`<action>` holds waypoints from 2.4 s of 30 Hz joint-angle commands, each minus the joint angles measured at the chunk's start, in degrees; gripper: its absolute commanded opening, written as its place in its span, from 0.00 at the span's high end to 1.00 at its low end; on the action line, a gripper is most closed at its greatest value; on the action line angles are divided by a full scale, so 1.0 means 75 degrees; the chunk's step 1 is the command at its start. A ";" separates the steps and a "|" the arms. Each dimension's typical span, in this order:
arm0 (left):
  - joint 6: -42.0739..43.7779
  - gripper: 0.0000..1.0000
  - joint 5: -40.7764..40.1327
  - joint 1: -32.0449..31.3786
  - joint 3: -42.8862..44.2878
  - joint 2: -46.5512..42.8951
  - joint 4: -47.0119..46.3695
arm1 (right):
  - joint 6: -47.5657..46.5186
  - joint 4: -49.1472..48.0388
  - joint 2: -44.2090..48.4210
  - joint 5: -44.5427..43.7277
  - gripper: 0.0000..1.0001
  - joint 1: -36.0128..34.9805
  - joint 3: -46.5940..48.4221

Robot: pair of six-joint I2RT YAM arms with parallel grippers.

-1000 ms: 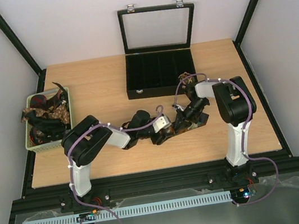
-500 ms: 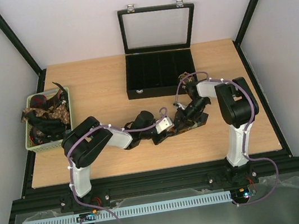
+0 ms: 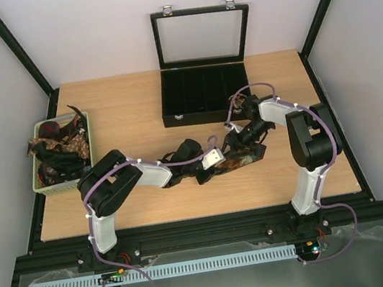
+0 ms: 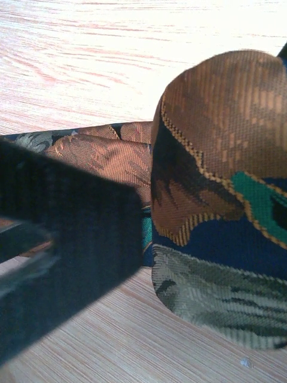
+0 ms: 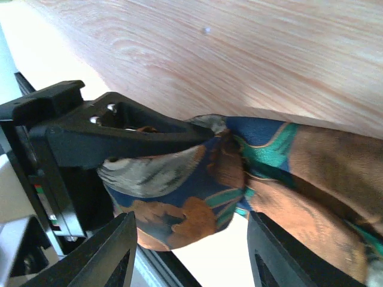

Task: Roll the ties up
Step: Roll the tie at the center of the board.

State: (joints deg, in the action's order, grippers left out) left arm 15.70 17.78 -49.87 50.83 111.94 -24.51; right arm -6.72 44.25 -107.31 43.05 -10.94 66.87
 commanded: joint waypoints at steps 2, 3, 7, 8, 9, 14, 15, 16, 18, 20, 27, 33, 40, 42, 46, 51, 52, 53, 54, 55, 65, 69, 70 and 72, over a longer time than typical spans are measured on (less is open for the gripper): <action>0.0081 0.72 -0.0473 -0.0019 -0.0162 0.0426 0.1673 | 0.0322 0.0235 -0.0169 0.0595 0.49 -0.0375 0.0106; 0.0084 0.72 -0.0472 -0.0013 -0.0167 0.0426 0.1674 | 0.0353 0.0200 -0.0230 0.0560 0.50 -0.0448 0.0110; 0.0080 0.71 -0.0498 -0.0009 -0.0151 0.0426 0.1698 | 0.0348 0.0123 -0.0393 0.0116 0.64 -0.0581 0.0108; 0.0101 0.71 -0.0500 -0.0012 -0.0145 0.0426 0.1701 | 0.0335 0.0088 -0.0421 -0.0071 0.72 -0.0581 0.0099; 0.0099 0.71 -0.0505 -0.0018 -0.0143 0.0426 0.1700 | 0.0318 0.0074 -0.0442 -0.0266 0.82 -0.0579 0.0090; 0.0034 0.61 -0.0390 0.0034 -0.0100 0.0381 0.1611 | 0.0183 0.0099 -0.0564 -0.0918 0.99 -0.0526 0.0029; 0.0015 0.53 -0.0267 0.0087 -0.0107 0.0305 0.1503 | 0.0170 0.0047 -0.0543 -0.1050 0.99 -0.0517 -0.0029; -0.0029 0.45 -0.0095 0.0145 -0.0134 0.0187 0.1338 | 0.0126 -0.0019 -0.0530 -0.1187 0.99 -0.0496 -0.0094; -0.0127 0.34 0.0210 0.0250 -0.0158 -0.0124 0.0873 | 0.0102 -0.0147 -0.0543 -0.1494 0.99 -0.0430 -0.0190; -0.0285 0.26 0.0314 0.0281 -0.0116 -0.0441 0.0452 | 0.0111 -0.0273 -0.0603 -0.1835 0.99 -0.0306 -0.0263; -0.0989 0.10 0.0739 0.0281 -0.0067 -0.0676 -0.0497 | -0.0071 -0.0740 -0.0697 -0.2706 0.99 -0.0149 -0.0461; -0.1556 0.09 0.1056 0.0246 -0.0150 -0.0296 -0.1098 | 0.0099 -0.1070 -0.0785 -0.2746 0.99 -0.0224 -0.0751; -0.1949 0.13 0.0951 0.0031 0.0289 0.0413 -0.1447 | 0.0400 -0.1439 -0.0864 -0.2715 0.99 -0.0439 -0.0965; -0.1886 0.17 0.0806 -0.0022 0.0466 0.0654 -0.1413 | 0.0448 -0.1501 -0.0917 -0.2708 0.99 -0.0451 -0.0943; -0.1403 0.34 0.0432 -0.0096 0.0552 0.0807 -0.1175 | 0.0469 -0.1539 -0.0991 -0.2571 0.99 -0.0460 -0.0841; -0.0495 0.58 -0.0496 -0.0185 0.0349 0.0685 -0.0153 | 0.0277 -0.1103 -0.0953 -0.2108 0.89 -0.0368 -0.0383; -0.0338 0.59 -0.0626 -0.0199 0.0325 0.0709 0.0112 | 0.0224 -0.0960 -0.0892 -0.1991 0.85 -0.0277 -0.0284; -0.0227 0.60 -0.0748 -0.0195 0.0319 0.0743 0.0410 | 0.0147 -0.0752 -0.0833 -0.1810 0.81 -0.0181 -0.0158; -0.0172 0.61 -0.0873 -0.0198 0.0272 0.0751 0.0569 | 0.0054 -0.0515 -0.0782 -0.1595 0.76 -0.0047 -0.0039; -0.0115 0.61 -0.0955 -0.0197 0.0198 0.0754 0.0674 | -0.0034 -0.0248 -0.0727 -0.1349 0.68 0.0093 0.0083; -0.0022 0.63 -0.0983 -0.0213 0.0150 0.0807 0.1018 | -0.0255 0.0804 0.0018 0.0966 0.39 0.0288 0.0247; -0.0004 0.63 -0.0817 -0.0211 0.0148 0.0833 0.1067 | 0.0069 0.0341 0.0053 0.1008 0.41 0.0045 0.0079; -0.0007 0.63 -0.0810 -0.0213 0.0150 0.0836 0.1076 | 0.0066 0.0296 -0.0003 0.0962 0.43 0.0000 0.0043; -0.0019 0.63 -0.0787 -0.0207 0.0169 0.0836 0.1105 | -0.0033 0.0279 -0.0147 0.0840 0.47 -0.0071 -0.0019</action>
State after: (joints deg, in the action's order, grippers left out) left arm 14.24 13.89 -51.53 54.35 115.46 -29.17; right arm -7.46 45.15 -108.33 47.33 -10.15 68.05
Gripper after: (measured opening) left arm 0.398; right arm 0.564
